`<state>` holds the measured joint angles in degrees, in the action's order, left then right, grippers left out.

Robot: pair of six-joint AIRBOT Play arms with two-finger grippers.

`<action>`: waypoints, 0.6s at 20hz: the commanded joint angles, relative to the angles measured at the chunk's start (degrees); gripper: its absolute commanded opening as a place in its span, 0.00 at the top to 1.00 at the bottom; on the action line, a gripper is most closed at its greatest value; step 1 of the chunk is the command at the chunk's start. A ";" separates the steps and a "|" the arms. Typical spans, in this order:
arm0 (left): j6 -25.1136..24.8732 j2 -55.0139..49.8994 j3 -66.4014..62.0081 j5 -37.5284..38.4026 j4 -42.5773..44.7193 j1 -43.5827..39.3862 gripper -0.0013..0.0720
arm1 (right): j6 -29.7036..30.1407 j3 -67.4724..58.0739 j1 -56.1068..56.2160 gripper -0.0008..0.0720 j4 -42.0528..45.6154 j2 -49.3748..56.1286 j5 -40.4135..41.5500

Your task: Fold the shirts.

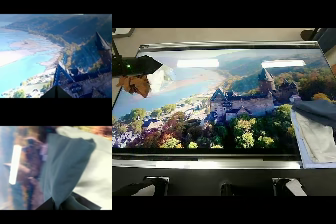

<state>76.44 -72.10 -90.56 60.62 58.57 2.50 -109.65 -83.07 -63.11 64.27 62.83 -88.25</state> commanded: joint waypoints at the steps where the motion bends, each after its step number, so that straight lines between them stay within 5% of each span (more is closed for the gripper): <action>1: -0.02 0.00 0.00 0.00 0.00 0.04 0.95 | -0.17 9.44 -0.26 0.93 14.32 -2.23 -3.43; 10: 0.02 0.00 0.00 0.02 -0.04 -0.57 0.95 | 0.07 32.74 -0.26 0.93 17.97 -6.43 5.18; 11: 0.02 0.00 0.00 0.02 -0.04 -0.81 0.95 | 0.09 32.79 -0.26 0.91 17.84 -6.43 5.29; 12: 0.04 0.02 -0.02 0.07 -0.09 -0.94 0.95 | 0.17 32.72 -0.26 0.74 17.84 -6.47 6.01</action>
<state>76.44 -72.10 -90.56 60.64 58.54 1.98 -109.54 -52.86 -63.33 81.47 56.64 -84.27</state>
